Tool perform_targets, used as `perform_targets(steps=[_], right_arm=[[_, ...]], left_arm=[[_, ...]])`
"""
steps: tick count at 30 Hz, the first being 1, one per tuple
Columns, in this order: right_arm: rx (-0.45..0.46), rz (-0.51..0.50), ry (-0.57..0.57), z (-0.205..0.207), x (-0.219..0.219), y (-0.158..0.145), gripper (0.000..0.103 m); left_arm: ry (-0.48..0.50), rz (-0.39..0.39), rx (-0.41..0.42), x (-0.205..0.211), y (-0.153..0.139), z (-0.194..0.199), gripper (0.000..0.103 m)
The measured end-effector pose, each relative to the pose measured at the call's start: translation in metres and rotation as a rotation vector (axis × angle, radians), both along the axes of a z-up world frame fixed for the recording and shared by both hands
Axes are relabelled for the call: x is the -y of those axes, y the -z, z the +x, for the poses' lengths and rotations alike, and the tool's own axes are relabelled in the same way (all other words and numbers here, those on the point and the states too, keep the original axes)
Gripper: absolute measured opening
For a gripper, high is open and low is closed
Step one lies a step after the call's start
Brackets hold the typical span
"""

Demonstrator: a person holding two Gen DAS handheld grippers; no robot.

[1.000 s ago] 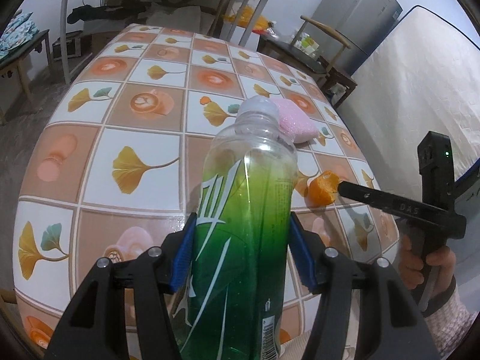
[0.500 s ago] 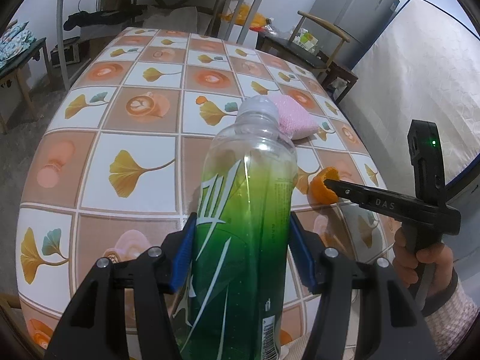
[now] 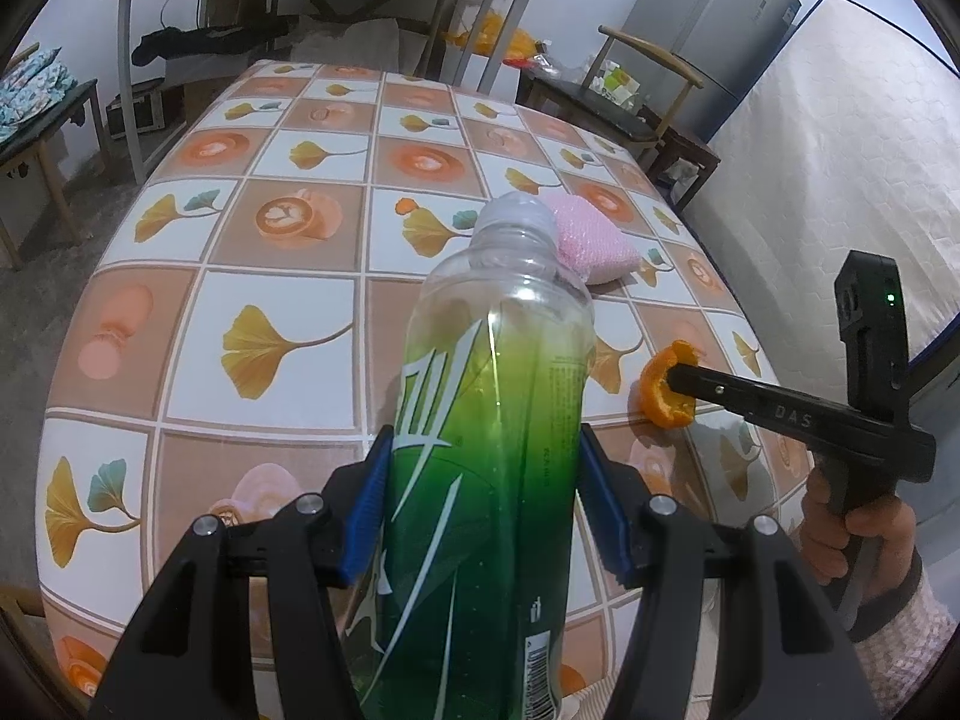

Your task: Collect trash

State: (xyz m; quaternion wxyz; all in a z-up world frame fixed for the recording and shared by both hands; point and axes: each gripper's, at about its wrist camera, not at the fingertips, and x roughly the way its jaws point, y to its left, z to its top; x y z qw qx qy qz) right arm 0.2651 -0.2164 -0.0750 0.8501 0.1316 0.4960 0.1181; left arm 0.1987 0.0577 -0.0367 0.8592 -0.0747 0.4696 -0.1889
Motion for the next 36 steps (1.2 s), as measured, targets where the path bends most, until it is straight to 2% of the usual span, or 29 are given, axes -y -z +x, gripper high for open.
perform_targets(steps=[36], right_arm=[[0.061, 0.011, 0.041, -0.015, 0.014, -0.021, 0.001]], left_arm=[[0.018, 0.078, 0.087, 0.020, -0.019, -0.015, 0.056]])
